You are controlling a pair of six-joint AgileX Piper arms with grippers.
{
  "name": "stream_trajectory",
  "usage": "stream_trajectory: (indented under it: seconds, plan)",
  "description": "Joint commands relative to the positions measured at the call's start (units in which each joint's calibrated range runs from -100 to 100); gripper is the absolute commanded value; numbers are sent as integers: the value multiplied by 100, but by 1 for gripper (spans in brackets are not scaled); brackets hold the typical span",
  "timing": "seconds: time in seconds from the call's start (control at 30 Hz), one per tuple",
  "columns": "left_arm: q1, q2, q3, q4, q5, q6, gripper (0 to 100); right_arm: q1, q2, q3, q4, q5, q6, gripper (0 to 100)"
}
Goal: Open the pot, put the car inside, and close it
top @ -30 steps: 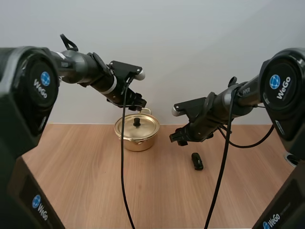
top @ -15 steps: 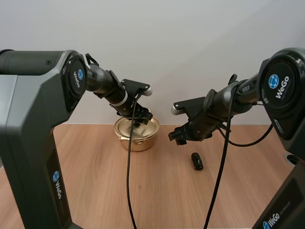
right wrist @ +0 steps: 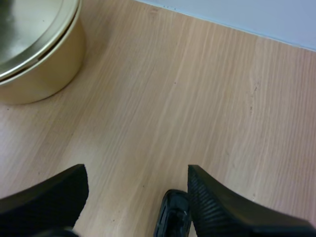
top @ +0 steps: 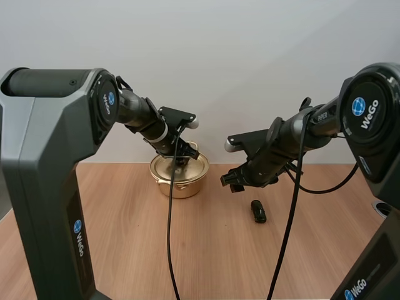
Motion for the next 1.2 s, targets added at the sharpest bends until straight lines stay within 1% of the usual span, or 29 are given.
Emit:
stream_trajectory:
  seconds: [0.0, 0.07, 0.1, 0.27, 0.5, 0.63, 0.77, 1.0, 1.03, 1.07, 1.1, 1.17]
  plan:
    - [-1, 7, -3, -17, 71, 3, 21, -73, 4, -3, -1, 76, 11, 95]
    - [-1, 7, -3, -17, 109, 3, 2, -162, 10, 10, 11, 76, 19, 95]
    - [-1, 7, -3, -17, 109, 3, 0, -211, 10, 10, 11, 131, 19, 95]
    - [-1, 7, -17, -17, 109, 3, 0, -291, 126, 28, 0, 673, 19, 95]
    - [-1, -16, -119, 7, 272, 3, 0, -291, 448, 208, -112, 673, 19, 95]
    - [-1, -84, -259, -49, 405, 3, 0, -291, 462, 208, -135, 617, 19, 95]
    - [-1, -327, -414, -86, 542, 3, 0, -291, 496, 208, -241, 617, 84, 92]
    - [-1, -963, -548, -86, 811, 3, 0, -291, 692, 208, -332, 598, 124, 92]
    - [-1, -1065, -562, -86, 811, 3, 0, -291, 692, 208, -332, 598, 124, 90]
    - [-1, -1147, -563, -86, 811, 3, 0, -291, 692, 208, -332, 598, 124, 87]
    - [-1, -1267, -563, -86, 811, 3, 0, -291, 692, 208, -332, 598, 124, 81]
    - [-1, -1526, -563, -86, 811, 3, 0, -291, 740, 208, -332, 598, 209, 66]
